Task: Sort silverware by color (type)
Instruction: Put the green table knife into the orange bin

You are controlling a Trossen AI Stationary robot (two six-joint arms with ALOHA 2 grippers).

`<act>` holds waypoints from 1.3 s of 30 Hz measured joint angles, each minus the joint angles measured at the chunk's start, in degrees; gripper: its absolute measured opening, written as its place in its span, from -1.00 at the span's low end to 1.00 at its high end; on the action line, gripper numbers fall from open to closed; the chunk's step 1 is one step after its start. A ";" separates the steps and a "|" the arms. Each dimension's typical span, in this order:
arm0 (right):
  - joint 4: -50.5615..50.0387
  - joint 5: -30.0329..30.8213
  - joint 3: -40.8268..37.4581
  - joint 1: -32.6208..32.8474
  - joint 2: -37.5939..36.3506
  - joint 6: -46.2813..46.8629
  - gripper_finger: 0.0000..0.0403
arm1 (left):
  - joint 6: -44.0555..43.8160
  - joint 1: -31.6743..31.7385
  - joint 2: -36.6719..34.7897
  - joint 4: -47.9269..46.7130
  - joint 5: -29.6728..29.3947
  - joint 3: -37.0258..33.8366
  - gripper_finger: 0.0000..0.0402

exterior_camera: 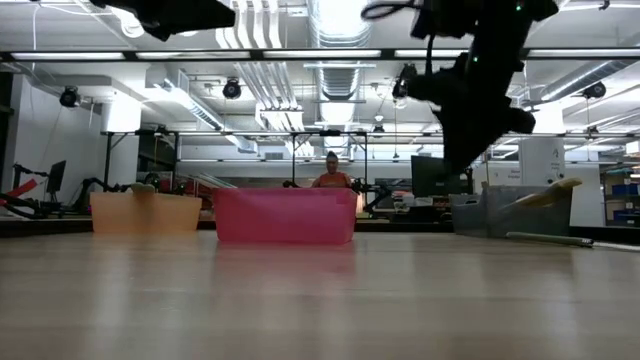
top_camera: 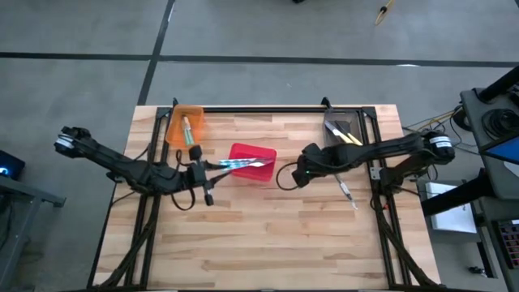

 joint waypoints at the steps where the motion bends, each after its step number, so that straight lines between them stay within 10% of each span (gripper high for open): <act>1: -1.12 -1.10 0.00 -0.53 0.62 0.17 -0.63 | 0.00 0.00 0.02 0.00 0.00 0.33 -0.67; 17: -10.49 -11.53 -0.09 -7.65 4.99 -2.00 -0.39 | 0.34 0.00 0.15 -1.20 -0.02 -0.08 -0.67; 39: -11.28 -10.37 -1.37 -10.29 5.18 -0.55 -0.33 | 0.44 0.00 0.15 -3.28 -0.04 -0.14 -0.67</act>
